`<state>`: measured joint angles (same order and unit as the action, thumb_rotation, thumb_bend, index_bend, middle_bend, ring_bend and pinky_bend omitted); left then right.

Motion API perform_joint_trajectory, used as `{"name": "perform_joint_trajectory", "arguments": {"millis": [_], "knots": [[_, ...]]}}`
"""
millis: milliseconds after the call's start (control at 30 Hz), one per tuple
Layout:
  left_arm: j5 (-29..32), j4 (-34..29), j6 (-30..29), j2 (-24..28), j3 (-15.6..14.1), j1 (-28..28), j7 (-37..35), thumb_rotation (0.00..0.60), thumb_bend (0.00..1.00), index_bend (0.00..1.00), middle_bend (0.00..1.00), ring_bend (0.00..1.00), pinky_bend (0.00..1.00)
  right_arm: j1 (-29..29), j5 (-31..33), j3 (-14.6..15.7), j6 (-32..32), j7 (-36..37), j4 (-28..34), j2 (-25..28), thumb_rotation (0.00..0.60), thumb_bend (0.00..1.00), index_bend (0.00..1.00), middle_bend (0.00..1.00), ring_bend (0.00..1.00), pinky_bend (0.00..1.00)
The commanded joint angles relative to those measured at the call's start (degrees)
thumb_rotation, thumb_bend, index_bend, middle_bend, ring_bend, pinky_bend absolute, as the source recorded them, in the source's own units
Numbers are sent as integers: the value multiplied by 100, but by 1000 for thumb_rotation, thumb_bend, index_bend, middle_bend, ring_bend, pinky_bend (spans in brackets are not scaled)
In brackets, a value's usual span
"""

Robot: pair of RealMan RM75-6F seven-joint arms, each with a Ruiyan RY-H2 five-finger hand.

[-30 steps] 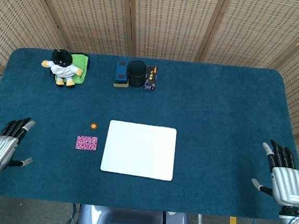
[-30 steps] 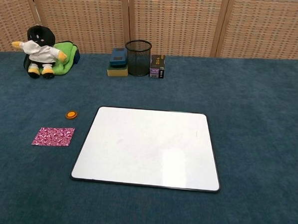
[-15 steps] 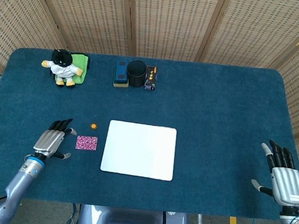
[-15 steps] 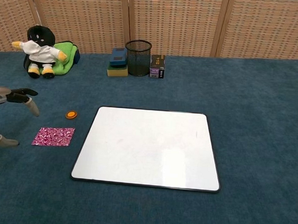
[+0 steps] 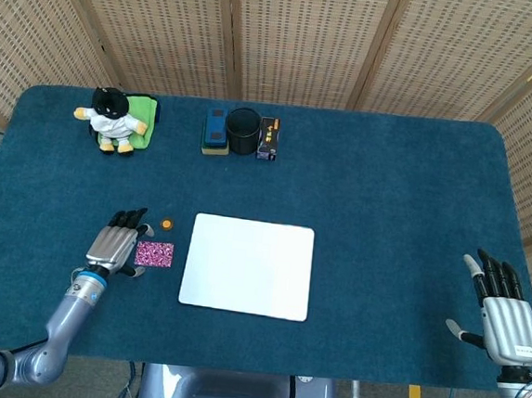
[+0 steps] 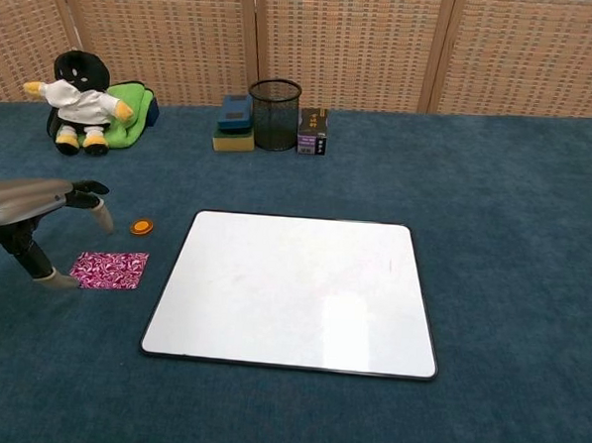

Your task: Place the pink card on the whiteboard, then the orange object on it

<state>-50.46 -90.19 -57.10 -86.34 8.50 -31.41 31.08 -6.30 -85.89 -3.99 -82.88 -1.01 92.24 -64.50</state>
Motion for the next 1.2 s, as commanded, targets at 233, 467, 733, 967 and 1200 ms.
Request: {"name": "perform_joint_trajectory", "arguments": {"millis": [233, 467, 733, 967, 1200], "knots": [[366, 78, -191, -267, -26, -204, 422, 600, 216, 292, 0, 0, 0, -3, 9, 1, 11, 36, 5, 9, 600, 0, 0, 0, 0, 0], [592, 247, -205, -413, -59, -318, 548, 600, 217, 292, 0, 0, 0, -8, 19, 1, 26, 75, 15, 20, 600, 0, 0, 0, 0, 0], [595, 341, -174, -487, -148, -361, 468, 600, 218, 293, 0, 0, 0, -14, 36, -1, 43, 98, 26, 28, 600, 0, 0, 0, 0, 0], [667, 382, -191, -543, -220, -386, 516, 600, 229, 422, 0, 0, 0, -17, 49, -3, 52, 107, 35, 31, 600, 0, 0, 0, 0, 0], [673, 334, -286, -467, -240, -394, 527, 600, 234, 503, 0, 0, 0, -17, 52, -2, 53, 117, 39, 35, 600, 0, 0, 0, 0, 0]]}}
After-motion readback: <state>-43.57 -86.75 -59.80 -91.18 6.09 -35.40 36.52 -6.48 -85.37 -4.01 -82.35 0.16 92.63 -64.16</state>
